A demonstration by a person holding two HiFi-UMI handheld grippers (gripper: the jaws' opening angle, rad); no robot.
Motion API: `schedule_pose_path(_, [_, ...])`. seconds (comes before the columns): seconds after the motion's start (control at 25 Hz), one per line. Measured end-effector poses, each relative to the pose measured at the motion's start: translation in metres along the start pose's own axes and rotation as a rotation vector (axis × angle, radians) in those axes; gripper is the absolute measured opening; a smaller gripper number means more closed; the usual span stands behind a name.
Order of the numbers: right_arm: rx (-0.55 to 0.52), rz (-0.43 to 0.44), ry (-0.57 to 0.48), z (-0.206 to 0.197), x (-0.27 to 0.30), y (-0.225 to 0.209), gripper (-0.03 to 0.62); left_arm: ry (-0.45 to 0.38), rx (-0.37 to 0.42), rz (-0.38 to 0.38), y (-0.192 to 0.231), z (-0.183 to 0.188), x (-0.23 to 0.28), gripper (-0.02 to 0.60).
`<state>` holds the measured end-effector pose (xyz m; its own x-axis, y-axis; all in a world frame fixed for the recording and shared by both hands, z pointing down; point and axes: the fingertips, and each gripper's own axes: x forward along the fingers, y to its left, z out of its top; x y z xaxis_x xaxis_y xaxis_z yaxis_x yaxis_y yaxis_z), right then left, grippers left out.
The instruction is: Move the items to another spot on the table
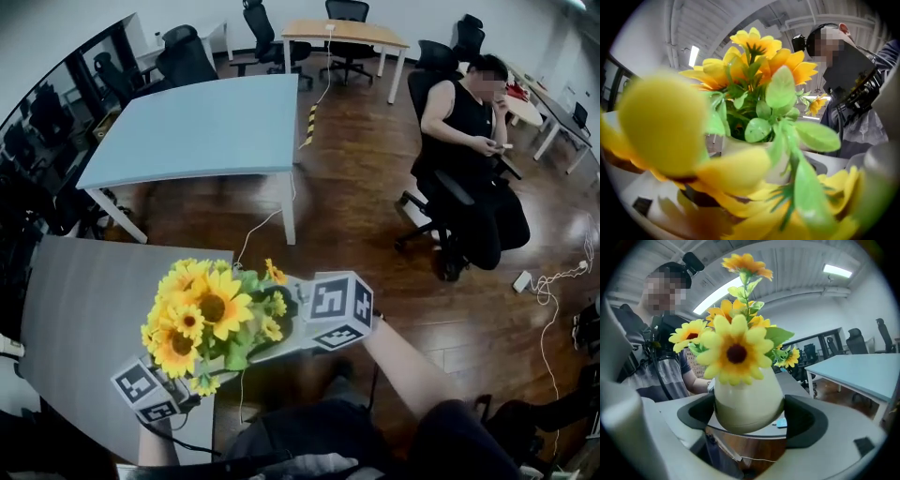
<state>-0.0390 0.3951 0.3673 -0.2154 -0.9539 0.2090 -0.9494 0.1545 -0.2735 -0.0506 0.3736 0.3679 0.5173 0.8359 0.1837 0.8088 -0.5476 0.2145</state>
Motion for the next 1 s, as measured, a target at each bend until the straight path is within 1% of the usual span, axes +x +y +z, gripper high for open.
schedule_pose_path(0.08, [-0.019,-0.005,0.022,-0.011,-0.041,-0.008,0.477,0.039,0.043,-0.013,-0.012,0.007,0.044,0.485])
schedule_pose_path(0.16, [-0.032,-0.012,0.021,-0.017,-0.078,-0.015,0.478,0.059,0.069,-0.026,-0.023,0.016,0.082,0.485])
schedule_pose_path(0.24, [-0.026,-0.020,-0.013,-0.013,-0.105,-0.021,0.479,0.057,0.058,-0.031,-0.028,0.030,0.107,0.486])
schedule_pose_path(0.32, [-0.008,-0.028,-0.058,-0.005,-0.130,-0.027,0.479,0.048,0.030,-0.027,-0.029,0.041,0.128,0.486])
schedule_pose_path(0.48, [0.018,-0.028,-0.134,-0.005,-0.185,-0.042,0.479,0.034,-0.015,-0.012,-0.033,0.050,0.178,0.486])
schedule_pose_path(0.64, [0.044,-0.039,-0.145,-0.002,-0.209,-0.060,0.479,0.017,-0.015,0.011,-0.026,0.066,0.204,0.483])
schedule_pose_path(0.8, [0.028,-0.058,-0.147,0.010,-0.224,-0.082,0.479,0.002,-0.017,0.016,-0.009,0.080,0.222,0.482])
schedule_pose_path(0.88, [0.019,-0.066,-0.134,0.015,-0.228,-0.095,0.479,-0.008,-0.029,0.009,0.001,0.082,0.230,0.482])
schedule_pose_path(1.0, [0.020,-0.076,-0.089,0.010,-0.225,-0.115,0.479,0.001,-0.022,0.001,0.020,0.077,0.238,0.482])
